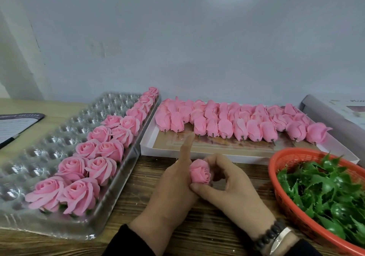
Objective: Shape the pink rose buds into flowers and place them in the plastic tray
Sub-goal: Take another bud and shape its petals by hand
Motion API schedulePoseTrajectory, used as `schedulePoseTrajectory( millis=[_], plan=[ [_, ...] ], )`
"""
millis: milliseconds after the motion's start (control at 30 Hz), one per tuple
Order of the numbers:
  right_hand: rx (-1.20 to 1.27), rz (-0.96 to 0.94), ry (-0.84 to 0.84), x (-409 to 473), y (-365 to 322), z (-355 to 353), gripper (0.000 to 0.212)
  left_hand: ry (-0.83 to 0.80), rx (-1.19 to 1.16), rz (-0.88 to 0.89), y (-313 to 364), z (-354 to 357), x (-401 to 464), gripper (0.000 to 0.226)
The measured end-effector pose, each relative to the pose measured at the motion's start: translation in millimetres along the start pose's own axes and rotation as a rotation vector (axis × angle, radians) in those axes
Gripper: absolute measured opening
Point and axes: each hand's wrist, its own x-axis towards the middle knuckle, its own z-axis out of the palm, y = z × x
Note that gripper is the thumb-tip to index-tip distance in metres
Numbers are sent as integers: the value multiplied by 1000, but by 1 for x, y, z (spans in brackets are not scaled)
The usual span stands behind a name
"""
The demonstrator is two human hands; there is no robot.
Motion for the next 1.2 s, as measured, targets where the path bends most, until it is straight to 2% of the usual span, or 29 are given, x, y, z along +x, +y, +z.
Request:
schedulePoseTrajectory(
  millis=[133,333,400,500,533,667,733,833,933,1033,1067,1100,1133,1200],
  plan=[
    [69,-41,-64,1,-3,1,27,-27,-18,-10,0,1,-1,97],
    [22,-123,-35,1,0,0,23,-20,-169,-126,2,4,0,92],
    [-35,-156,-20,2,1,0,21,-85,-281,-178,5,1,1,74],
    [-106,-211,-11,2,-2,1,13,-232,-334,-124,12,-6,1,25],
    [-110,-209,0,2,-3,2,15,-239,-366,-122,14,-7,0,18],
    [76,-109,95,2,-3,5,43,-129,-529,-168,20,-5,2,15],
    [71,-113,106,3,-1,3,47,-107,-531,-159,20,-3,1,20],
    [-95,-216,43,4,-5,3,29,-91,-460,-109,18,-2,1,11],
    [-98,-235,-8,6,-8,-1,15,-67,-426,-132,13,-2,3,29],
    [-175,-265,-59,9,-9,-12,8,-217,-535,-213,4,-4,5,60],
    [-197,-277,-81,9,-10,-14,5,-287,-534,-202,4,-6,5,58],
    [-217,-285,-102,9,-12,-14,3,-331,-496,-166,2,-6,4,45],
    [-221,-286,-121,9,-13,-14,4,-350,-449,-139,3,-7,4,29],
    [-135,-261,-143,6,-15,-12,6,-323,-396,-140,5,-4,3,22]
  ],
)
